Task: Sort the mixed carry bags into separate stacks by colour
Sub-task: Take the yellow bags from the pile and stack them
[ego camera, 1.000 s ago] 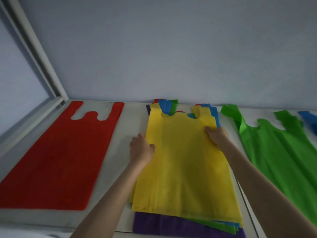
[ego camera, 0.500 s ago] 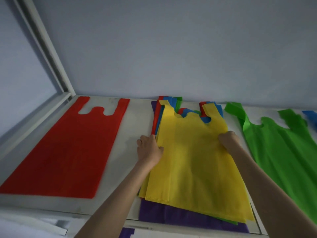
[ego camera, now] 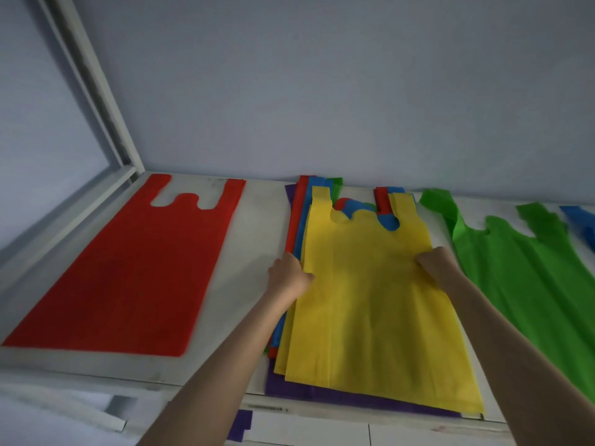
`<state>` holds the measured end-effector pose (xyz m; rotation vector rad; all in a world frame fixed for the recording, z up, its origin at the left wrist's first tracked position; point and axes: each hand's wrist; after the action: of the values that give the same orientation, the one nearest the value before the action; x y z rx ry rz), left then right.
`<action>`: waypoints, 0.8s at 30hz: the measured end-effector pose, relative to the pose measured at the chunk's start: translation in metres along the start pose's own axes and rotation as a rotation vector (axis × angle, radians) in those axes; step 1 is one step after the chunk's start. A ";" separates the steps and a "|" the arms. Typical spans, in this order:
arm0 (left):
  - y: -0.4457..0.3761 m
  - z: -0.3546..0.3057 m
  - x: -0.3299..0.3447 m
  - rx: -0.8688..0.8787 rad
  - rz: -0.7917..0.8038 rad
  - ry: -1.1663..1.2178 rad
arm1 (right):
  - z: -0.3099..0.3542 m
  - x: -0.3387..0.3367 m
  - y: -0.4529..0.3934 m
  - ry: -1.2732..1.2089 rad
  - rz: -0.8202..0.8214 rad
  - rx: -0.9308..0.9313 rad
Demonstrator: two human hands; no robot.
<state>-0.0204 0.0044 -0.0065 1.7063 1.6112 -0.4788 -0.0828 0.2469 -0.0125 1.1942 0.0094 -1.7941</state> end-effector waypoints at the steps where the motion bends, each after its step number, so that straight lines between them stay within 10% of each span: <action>1: 0.001 -0.001 0.001 0.007 -0.012 -0.021 | -0.002 0.000 0.000 0.012 -0.002 0.000; 10: 0.014 -0.006 0.012 0.348 0.115 0.016 | -0.009 0.001 0.007 0.012 -0.001 -0.033; 24: 0.035 -0.008 0.014 0.291 0.087 0.046 | -0.031 -0.006 0.039 -0.039 0.014 -0.080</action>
<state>0.0141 0.0218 -0.0020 2.0060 1.5504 -0.6610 -0.0325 0.2444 -0.0064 1.0994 0.0493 -1.7879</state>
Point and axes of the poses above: each hand's wrist, its own y-axis away from the middle knuckle, its own x-axis out of the palm, z = x × y, and after that the axes turned 12 degrees about x, right-handed
